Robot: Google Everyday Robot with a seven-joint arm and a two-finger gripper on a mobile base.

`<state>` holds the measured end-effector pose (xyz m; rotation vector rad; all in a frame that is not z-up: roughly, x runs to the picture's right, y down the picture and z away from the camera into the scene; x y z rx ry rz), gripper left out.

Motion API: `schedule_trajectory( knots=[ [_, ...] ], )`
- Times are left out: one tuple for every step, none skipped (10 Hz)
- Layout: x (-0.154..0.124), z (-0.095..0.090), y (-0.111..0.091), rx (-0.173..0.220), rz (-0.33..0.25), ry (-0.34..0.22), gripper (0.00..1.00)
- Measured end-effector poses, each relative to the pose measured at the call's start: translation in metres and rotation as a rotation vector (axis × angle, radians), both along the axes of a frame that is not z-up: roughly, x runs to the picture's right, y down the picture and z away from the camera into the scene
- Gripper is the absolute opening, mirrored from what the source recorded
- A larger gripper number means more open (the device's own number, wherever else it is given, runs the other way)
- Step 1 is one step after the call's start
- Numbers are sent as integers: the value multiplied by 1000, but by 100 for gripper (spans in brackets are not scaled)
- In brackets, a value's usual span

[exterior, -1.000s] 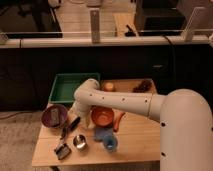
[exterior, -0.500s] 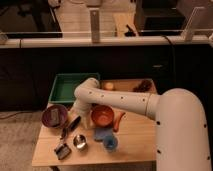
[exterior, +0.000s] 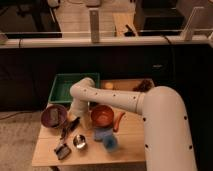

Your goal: Place brush in plastic cup

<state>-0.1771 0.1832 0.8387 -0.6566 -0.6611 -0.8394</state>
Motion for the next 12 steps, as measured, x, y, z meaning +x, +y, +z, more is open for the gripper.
schedule_trajectory(
  knots=[
    [-4, 2, 2, -11, -14, -2, 80],
    [-7, 3, 3, -20, -29, -8, 77],
    [-9, 3, 4, -27, -41, -13, 71],
    [-11, 3, 4, -32, -54, -24, 58],
    [-12, 3, 5, -36, -62, -28, 49],
    [-13, 3, 6, -38, -64, -30, 43],
    [-15, 4, 7, -46, -71, -37, 12],
    [-14, 4, 7, -46, -71, -36, 2],
    [-14, 4, 7, -46, -72, -36, 0],
    [-14, 4, 7, -46, -72, -35, 0],
    [-14, 4, 7, -46, -72, -35, 0],
    [-14, 4, 7, -46, -72, -35, 0]
  ],
)
